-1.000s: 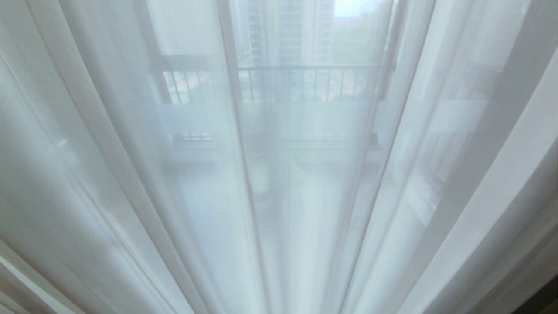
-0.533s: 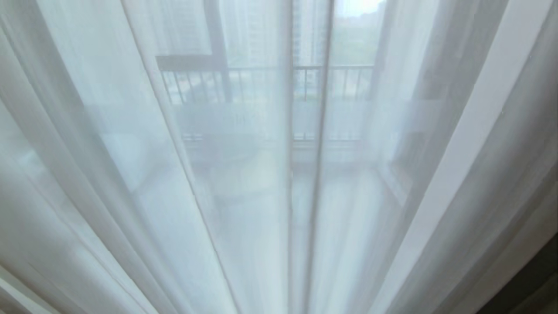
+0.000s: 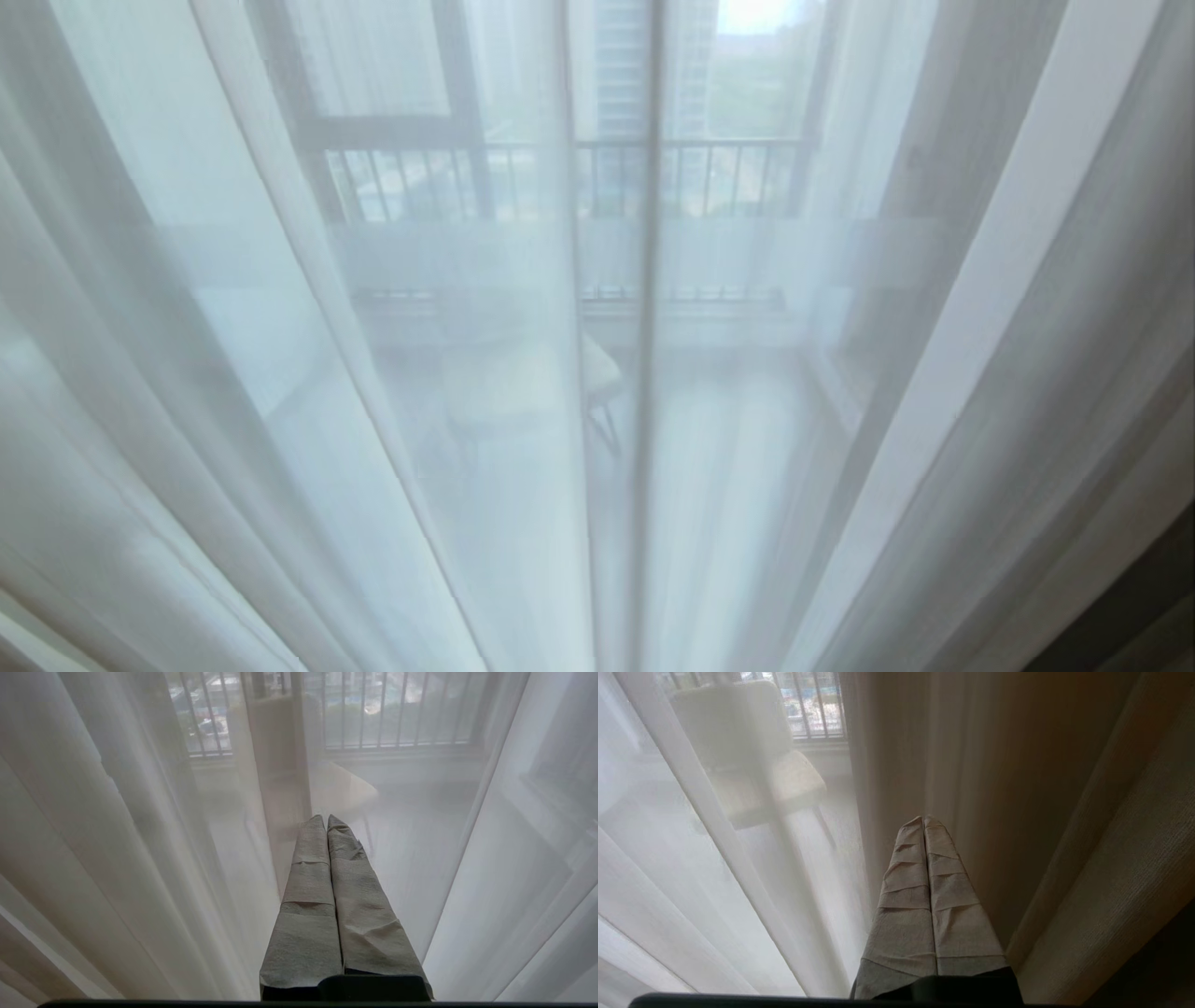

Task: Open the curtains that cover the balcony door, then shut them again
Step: Close the outer curtains on both sides

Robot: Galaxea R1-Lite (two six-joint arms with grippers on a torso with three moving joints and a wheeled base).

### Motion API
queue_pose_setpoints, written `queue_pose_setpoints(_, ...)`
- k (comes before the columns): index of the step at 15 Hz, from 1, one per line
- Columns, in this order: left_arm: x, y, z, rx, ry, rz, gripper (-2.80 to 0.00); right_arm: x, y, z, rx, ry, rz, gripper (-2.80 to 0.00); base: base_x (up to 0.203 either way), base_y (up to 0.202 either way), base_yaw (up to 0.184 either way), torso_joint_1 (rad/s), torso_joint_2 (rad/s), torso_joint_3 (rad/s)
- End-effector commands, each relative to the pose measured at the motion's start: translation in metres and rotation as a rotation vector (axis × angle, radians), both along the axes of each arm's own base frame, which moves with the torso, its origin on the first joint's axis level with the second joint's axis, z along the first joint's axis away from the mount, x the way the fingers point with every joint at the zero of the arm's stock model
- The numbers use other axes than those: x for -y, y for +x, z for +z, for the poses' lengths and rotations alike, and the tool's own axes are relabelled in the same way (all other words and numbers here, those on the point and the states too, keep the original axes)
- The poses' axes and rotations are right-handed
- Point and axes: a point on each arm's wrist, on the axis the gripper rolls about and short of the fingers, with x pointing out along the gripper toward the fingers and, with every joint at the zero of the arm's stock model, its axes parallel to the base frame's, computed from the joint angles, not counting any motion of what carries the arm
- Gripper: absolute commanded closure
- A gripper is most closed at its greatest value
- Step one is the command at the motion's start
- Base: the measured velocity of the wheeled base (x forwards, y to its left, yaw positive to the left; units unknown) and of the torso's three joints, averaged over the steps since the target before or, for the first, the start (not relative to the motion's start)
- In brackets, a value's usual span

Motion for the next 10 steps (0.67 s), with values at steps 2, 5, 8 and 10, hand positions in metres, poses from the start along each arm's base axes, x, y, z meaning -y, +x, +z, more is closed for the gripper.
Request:
queue_pose_setpoints(2, 0.0000, -0.0001, 0.0001, 0.003, 0.001, 0.001, 0.00, 0.0000, -0.0001, 0.0002, 0.002, 0.000, 0.000, 0.00, 0.000, 0.000, 0.000, 0.000, 0.00, 0.000)
queue_pose_setpoints(5, 0.0000, -0.0001, 0.0001, 0.003, 0.000, 0.000, 0.00, 0.0000, 0.0000, 0.0000, 0.001, 0.000, 0.000, 0.00, 0.000, 0.000, 0.000, 0.000, 0.00, 0.000)
queue_pose_setpoints(8, 0.0000, -0.0001, 0.0001, 0.003, 0.001, 0.001, 0.00, 0.0000, 0.0000, -0.0001, 0.001, 0.000, 0.000, 0.00, 0.000, 0.000, 0.000, 0.000, 0.00, 0.000)
queue_pose_setpoints(10, 0.0000, -0.0001, 0.0001, 0.003, 0.001, 0.001, 0.00, 0.0000, -0.0001, 0.0002, 0.002, 0.000, 0.000, 0.00, 0.000, 0.000, 0.000, 0.000, 0.00, 0.000)
